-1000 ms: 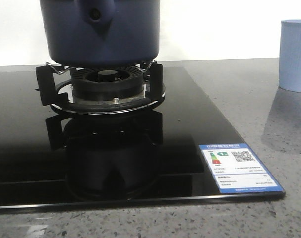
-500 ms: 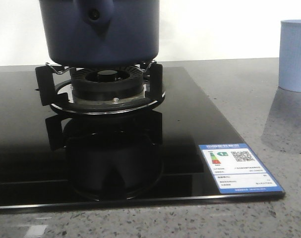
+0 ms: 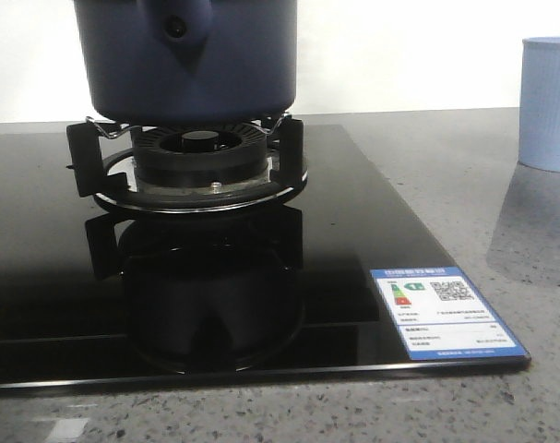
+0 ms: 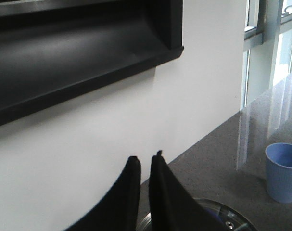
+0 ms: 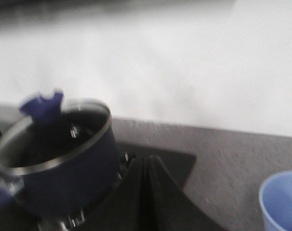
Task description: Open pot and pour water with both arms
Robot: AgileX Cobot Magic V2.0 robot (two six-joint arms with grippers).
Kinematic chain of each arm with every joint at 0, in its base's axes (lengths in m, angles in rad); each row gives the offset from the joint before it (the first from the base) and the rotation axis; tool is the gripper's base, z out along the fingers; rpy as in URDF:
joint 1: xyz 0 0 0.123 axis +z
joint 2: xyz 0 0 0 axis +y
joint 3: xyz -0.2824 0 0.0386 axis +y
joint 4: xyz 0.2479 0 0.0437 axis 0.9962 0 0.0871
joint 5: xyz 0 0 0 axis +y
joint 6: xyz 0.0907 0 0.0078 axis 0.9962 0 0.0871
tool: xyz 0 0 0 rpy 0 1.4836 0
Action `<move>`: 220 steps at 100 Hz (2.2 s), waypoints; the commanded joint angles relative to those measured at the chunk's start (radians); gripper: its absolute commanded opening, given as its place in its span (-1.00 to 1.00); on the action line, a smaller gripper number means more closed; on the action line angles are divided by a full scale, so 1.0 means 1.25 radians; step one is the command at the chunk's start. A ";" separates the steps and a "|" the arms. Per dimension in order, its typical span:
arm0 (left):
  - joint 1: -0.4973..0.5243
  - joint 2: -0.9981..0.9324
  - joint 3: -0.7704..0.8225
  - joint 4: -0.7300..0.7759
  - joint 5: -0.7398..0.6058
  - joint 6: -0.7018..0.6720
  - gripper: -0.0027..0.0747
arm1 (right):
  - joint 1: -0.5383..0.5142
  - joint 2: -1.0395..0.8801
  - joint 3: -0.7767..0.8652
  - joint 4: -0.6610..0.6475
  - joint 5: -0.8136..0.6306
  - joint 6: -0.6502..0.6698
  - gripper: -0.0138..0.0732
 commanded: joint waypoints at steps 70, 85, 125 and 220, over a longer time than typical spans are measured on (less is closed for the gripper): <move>0.005 -0.594 0.571 0.033 -0.459 -0.015 -0.98 | 0.136 -0.339 0.074 -0.065 0.276 -0.052 -0.83; 0.005 -0.774 0.724 -0.022 -0.463 -0.015 -0.98 | 0.140 -0.463 0.197 -0.080 0.303 -0.052 -0.83; 0.005 -0.916 0.899 -0.055 -0.440 -0.015 -0.98 | 0.140 -0.589 0.436 -0.086 0.305 -0.052 -0.85; 0.005 -0.916 0.902 -0.057 -0.395 -0.015 -0.98 | 0.140 -0.589 0.442 -0.086 0.286 -0.043 -0.85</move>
